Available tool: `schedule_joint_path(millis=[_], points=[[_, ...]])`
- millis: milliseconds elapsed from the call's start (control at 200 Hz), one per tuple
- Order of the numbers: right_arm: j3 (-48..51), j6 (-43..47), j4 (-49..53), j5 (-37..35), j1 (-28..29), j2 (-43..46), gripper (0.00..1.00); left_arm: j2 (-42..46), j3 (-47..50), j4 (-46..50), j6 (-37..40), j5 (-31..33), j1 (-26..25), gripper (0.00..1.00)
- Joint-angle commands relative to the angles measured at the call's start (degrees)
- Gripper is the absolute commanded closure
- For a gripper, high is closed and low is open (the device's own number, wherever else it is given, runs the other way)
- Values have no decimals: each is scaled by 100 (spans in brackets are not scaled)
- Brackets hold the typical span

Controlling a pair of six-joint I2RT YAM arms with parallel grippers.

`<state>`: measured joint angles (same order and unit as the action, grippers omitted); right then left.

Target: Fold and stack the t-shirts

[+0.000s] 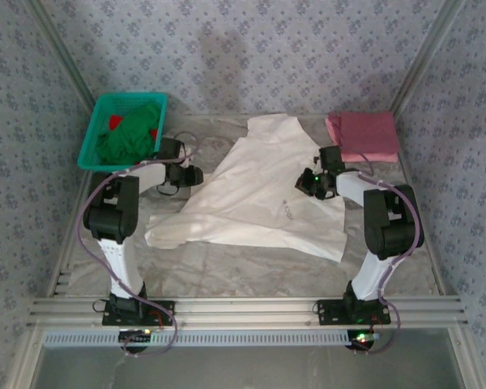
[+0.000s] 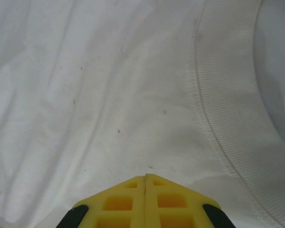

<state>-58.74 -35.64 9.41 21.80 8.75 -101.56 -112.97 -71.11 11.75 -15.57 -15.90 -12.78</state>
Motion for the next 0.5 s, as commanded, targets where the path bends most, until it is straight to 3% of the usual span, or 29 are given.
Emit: schedule_joint_path(millis=[0,35,130,335,495], points=[[63,-89,-42,122,-65,30,100,-90,-153,-74,59,-23,-105,84],[79,-85,-61,131,-78,31,100,-64,-177,-46,63,63,-102,93],[163,-90,-101,140,-115,54,100,5,-279,63,114,246,-102,100],[620,-521,-465,178,-426,217,100,111,-1069,786,346,1147,-81,100],[883,-752,-409,-196,-710,325,100,-231,-2188,1401,500,1684,27,100]])
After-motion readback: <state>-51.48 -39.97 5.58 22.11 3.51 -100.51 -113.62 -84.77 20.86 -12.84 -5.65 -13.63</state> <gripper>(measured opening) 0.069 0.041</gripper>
